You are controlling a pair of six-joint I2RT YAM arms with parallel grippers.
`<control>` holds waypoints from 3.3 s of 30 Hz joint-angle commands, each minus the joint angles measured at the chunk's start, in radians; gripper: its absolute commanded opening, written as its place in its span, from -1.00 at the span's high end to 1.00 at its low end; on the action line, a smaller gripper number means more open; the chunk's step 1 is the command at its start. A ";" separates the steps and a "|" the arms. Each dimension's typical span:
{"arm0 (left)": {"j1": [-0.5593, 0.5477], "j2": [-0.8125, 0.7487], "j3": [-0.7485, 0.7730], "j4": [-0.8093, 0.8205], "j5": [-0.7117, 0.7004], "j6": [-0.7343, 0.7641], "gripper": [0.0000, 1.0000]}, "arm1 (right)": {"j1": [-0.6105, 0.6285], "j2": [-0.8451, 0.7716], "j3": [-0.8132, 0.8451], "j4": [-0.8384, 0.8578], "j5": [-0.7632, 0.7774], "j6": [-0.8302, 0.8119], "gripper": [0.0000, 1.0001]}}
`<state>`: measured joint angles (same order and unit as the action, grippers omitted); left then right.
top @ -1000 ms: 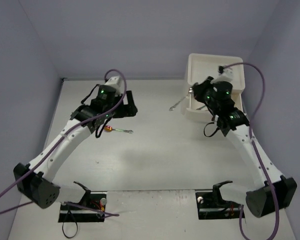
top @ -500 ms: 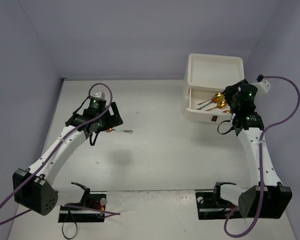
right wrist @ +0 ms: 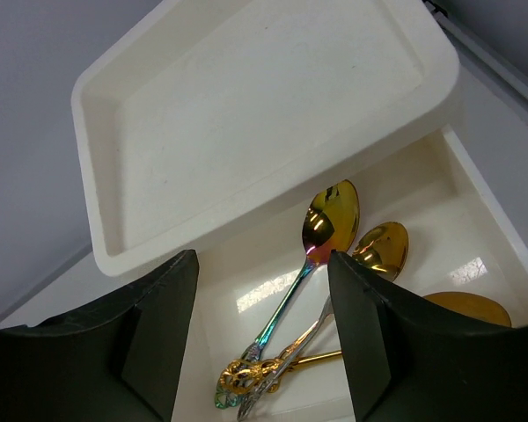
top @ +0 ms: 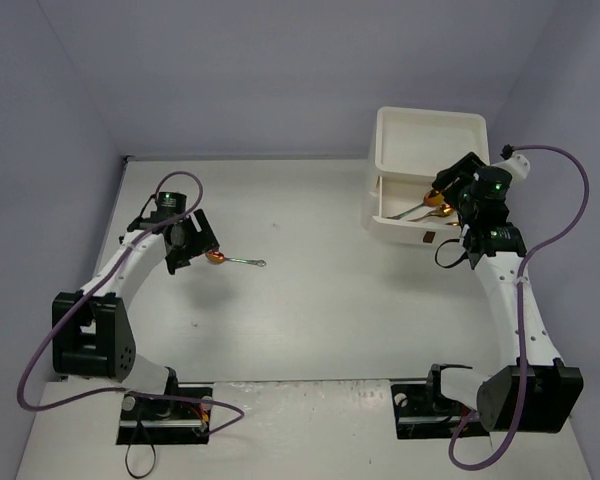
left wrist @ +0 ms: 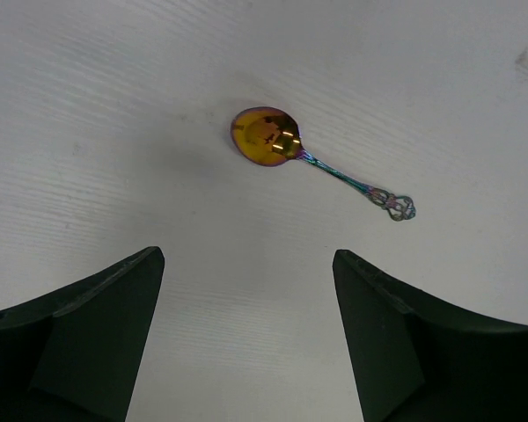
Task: Sort the eating utensils into containers
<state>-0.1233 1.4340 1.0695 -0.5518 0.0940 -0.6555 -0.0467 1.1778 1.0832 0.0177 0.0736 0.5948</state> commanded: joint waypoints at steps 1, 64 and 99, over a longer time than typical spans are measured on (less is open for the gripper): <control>0.050 0.097 0.058 0.052 0.119 0.108 -0.46 | 0.006 -0.047 0.042 0.052 -0.057 -0.057 -0.17; -0.218 -0.185 0.317 0.120 0.366 0.413 1.00 | 0.841 0.298 0.280 -0.055 -0.436 -0.596 -0.24; -0.294 -0.223 0.330 0.036 0.356 0.459 1.00 | 0.936 0.371 0.317 -0.055 -0.299 -0.651 0.99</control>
<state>-0.4111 1.2651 1.3708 -0.5508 0.4558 -0.2151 0.8818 1.6006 1.3621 -0.0897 -0.2411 -0.0693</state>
